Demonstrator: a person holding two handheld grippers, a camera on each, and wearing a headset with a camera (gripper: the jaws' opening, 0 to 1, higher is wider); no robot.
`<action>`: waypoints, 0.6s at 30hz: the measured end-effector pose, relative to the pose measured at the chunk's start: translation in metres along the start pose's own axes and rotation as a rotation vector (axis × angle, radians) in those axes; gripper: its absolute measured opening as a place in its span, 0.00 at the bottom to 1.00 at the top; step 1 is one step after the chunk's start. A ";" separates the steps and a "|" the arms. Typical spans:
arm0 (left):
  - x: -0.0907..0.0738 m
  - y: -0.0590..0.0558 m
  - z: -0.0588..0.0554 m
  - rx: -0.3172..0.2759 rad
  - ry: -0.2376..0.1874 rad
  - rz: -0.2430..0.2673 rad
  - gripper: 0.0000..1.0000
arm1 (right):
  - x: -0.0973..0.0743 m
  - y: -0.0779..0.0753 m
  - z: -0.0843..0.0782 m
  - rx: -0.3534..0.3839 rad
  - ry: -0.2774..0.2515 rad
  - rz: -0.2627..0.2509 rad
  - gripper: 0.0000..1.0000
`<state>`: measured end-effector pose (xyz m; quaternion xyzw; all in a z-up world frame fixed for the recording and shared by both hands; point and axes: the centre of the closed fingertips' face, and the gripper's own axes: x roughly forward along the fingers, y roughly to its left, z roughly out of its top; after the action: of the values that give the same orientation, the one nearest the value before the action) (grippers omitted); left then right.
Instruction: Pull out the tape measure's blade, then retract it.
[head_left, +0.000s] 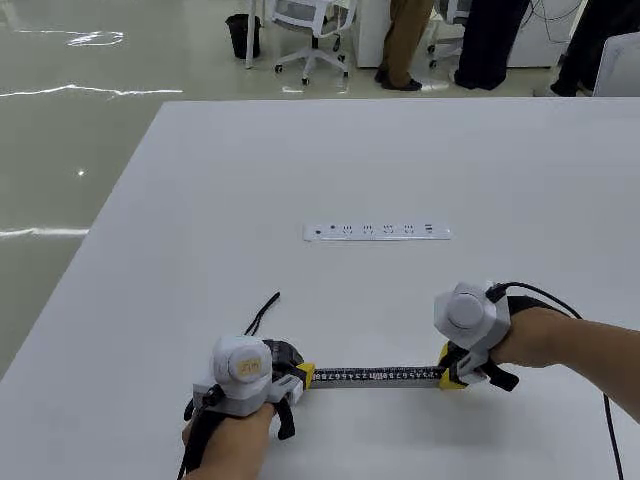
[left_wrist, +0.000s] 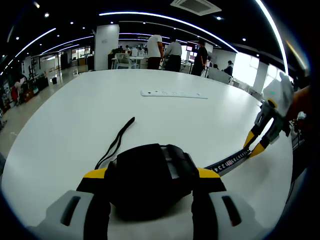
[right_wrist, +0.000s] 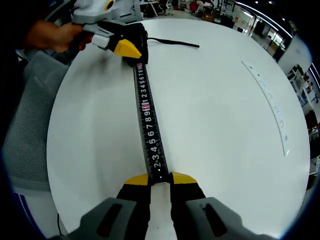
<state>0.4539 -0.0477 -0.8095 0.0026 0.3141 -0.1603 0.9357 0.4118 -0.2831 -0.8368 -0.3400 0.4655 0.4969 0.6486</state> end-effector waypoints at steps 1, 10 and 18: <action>0.000 0.000 0.000 -0.001 0.000 -0.001 0.62 | 0.000 0.000 0.001 -0.001 -0.001 0.001 0.14; 0.000 0.000 0.000 -0.005 0.001 -0.005 0.62 | 0.001 0.001 0.006 -0.005 -0.002 0.005 0.14; 0.000 0.001 -0.001 -0.013 0.002 -0.011 0.63 | 0.002 0.002 0.010 -0.005 -0.005 0.005 0.14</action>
<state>0.4541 -0.0470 -0.8102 -0.0050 0.3162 -0.1634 0.9345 0.4128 -0.2727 -0.8354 -0.3392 0.4634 0.5007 0.6476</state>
